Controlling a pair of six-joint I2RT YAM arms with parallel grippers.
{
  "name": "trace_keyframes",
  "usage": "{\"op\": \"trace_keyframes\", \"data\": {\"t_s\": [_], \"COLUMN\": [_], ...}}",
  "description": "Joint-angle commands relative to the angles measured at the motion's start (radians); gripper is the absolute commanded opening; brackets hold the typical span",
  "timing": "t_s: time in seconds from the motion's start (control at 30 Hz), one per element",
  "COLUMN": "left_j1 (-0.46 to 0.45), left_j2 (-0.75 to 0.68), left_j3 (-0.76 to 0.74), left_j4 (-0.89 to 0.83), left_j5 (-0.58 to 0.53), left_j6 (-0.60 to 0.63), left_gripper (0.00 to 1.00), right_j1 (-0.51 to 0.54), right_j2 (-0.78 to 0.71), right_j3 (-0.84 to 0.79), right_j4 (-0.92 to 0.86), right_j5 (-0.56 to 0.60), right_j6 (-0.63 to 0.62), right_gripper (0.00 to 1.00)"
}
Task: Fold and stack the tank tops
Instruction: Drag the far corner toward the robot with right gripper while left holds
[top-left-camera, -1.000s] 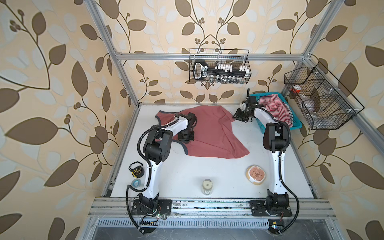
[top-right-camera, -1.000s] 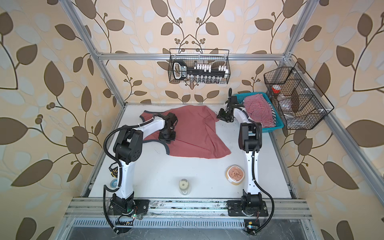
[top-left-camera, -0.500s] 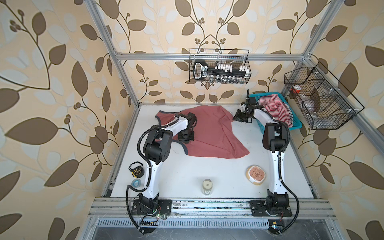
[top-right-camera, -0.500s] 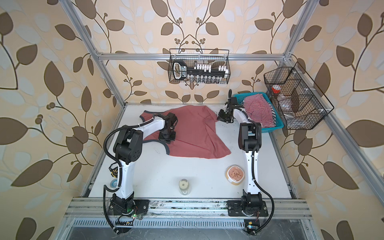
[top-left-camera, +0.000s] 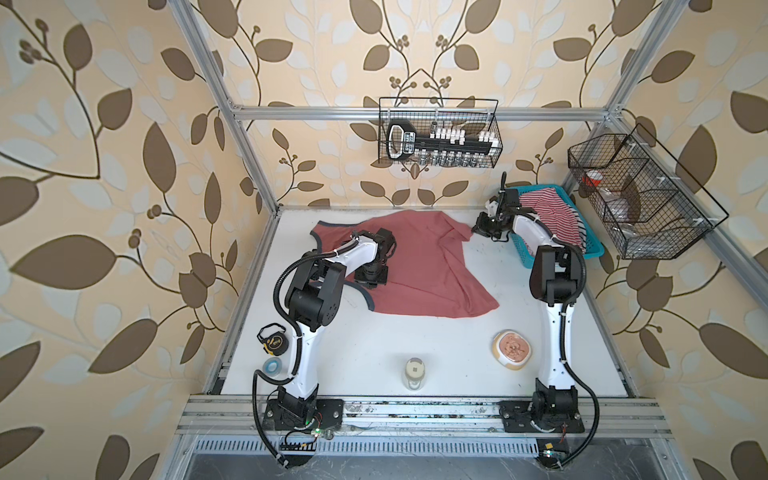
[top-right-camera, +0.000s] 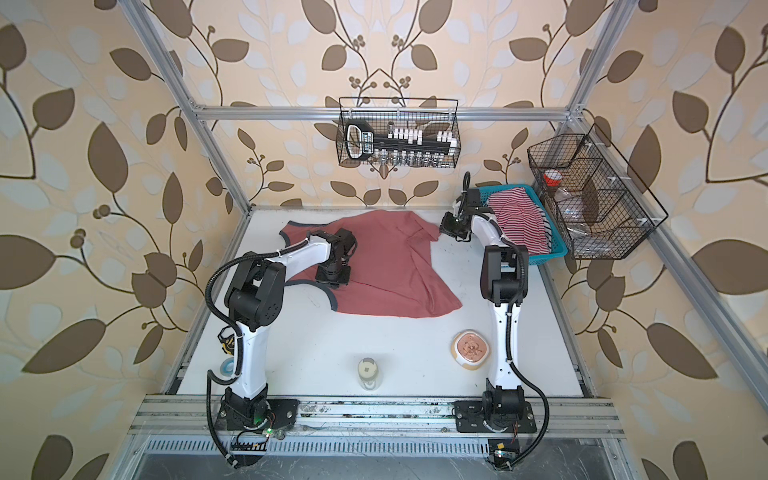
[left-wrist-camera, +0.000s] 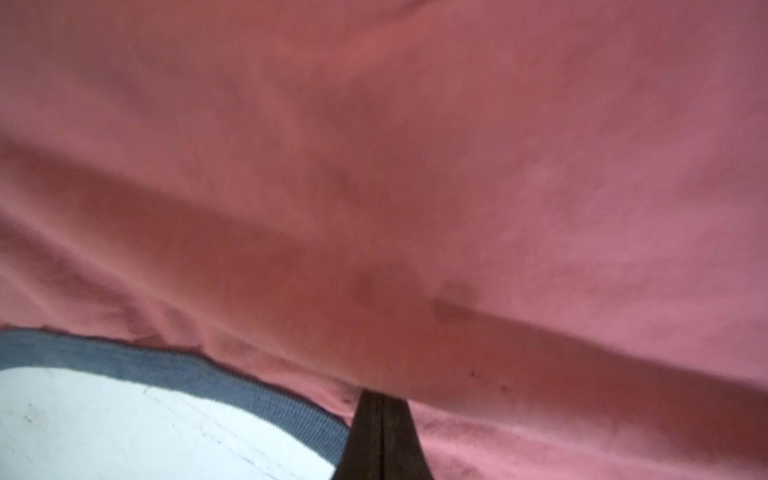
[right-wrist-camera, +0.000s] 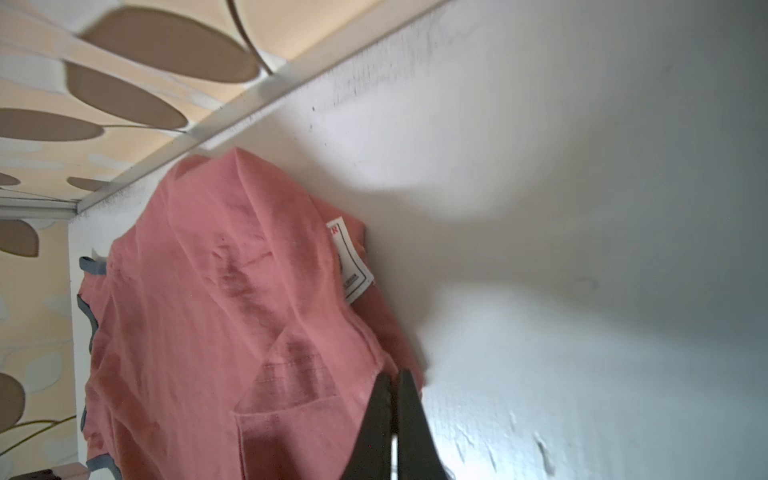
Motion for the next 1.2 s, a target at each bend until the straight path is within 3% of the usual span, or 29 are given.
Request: {"op": "trace_keyframes", "data": {"t_s": [0.0, 0.33, 0.5, 0.67, 0.77, 0.9, 1.03, 1.17], "left_j1": [0.053, 0.059, 0.063, 0.061, 0.061, 0.061, 0.059, 0.056], "left_j2": [0.079, 0.054, 0.052, 0.05, 0.044, 0.028, -0.003, -0.043], "left_j3": [-0.104, -0.093, -0.088, -0.086, -0.08, -0.06, -0.023, 0.057], "left_j4": [-0.069, -0.091, -0.14, -0.118, -0.116, -0.125, -0.125, -0.14], "left_j5": [-0.009, -0.02, -0.124, -0.054, -0.041, -0.028, 0.019, 0.058], "left_j6": [0.007, 0.004, 0.001, -0.009, -0.008, -0.004, -0.002, 0.006], "left_gripper": [0.0, 0.0, 0.0, 0.0, 0.0, 0.0, 0.0, 0.0], "right_j1": [-0.02, -0.045, -0.053, -0.052, -0.052, -0.052, -0.051, -0.038], "right_j2": [-0.041, 0.048, 0.083, 0.127, 0.152, 0.149, 0.068, -0.109], "right_j3": [0.074, 0.286, 0.33, 0.356, 0.367, 0.363, 0.276, 0.071], "right_j4": [-0.003, -0.033, 0.048, 0.147, 0.207, 0.243, 0.239, 0.241], "right_j5": [0.063, 0.095, 0.06, -0.017, -0.064, -0.13, -0.16, -0.152], "right_j6": [-0.01, -0.001, 0.042, 0.11, 0.146, 0.161, 0.113, 0.03], "right_gripper": [0.0, 0.0, 0.0, 0.0, 0.06, 0.33, 0.39, 0.4]}}
